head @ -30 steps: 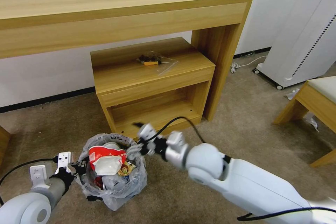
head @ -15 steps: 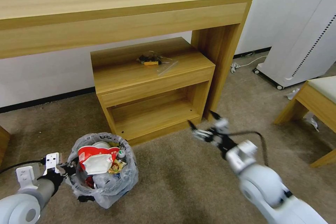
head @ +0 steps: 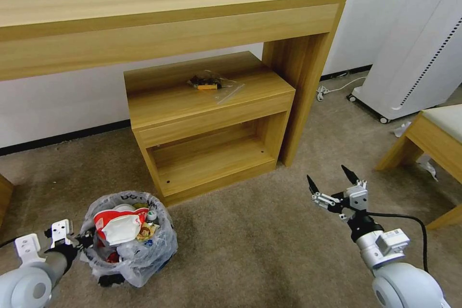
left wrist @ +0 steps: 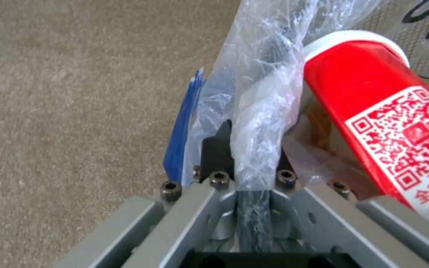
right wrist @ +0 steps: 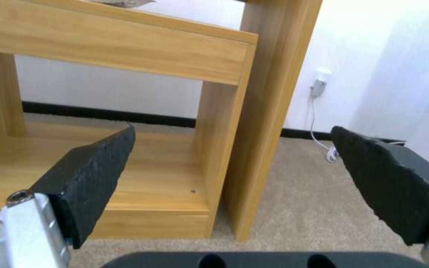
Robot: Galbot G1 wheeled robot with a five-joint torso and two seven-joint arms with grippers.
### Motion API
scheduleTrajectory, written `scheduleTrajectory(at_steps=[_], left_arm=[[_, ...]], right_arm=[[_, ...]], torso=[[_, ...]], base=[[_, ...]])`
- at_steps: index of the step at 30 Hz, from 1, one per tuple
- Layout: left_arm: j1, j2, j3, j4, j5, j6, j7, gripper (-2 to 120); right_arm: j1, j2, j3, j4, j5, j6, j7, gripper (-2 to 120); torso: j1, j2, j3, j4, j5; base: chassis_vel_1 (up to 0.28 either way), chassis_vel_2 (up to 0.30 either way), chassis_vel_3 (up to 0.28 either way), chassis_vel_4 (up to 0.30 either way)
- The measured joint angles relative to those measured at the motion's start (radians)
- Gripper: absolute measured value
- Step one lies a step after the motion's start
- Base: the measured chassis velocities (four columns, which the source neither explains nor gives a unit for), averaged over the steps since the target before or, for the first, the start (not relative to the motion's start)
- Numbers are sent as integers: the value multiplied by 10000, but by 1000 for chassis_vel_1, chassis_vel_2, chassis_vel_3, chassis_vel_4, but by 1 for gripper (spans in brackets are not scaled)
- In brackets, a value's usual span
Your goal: Pick up the trash bin and place the garbage on the floor into it.
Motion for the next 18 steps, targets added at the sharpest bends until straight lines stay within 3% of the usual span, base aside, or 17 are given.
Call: scheduleTrajectory(at_steps=[15,17,18], left_arm=[[-74,-34,-75,189,-122,0,-89,1],[-75,-29,-88,189,-102,-3,-95,11],[-75,-29,-88,189,-102,-3,-95,11]], right_arm=[[258,-24,-267,10,143,-43,62,100],[260,2,-355,13,117,-57,70,100],[260,2,-355,13,117,-57,70,100]], torso=[[0,0,0,0,1],[-1,0,0,0,3],[-1,0,0,0,3]], base=[[0,0,0,0],[0,0,0,0],[0,0,0,0]])
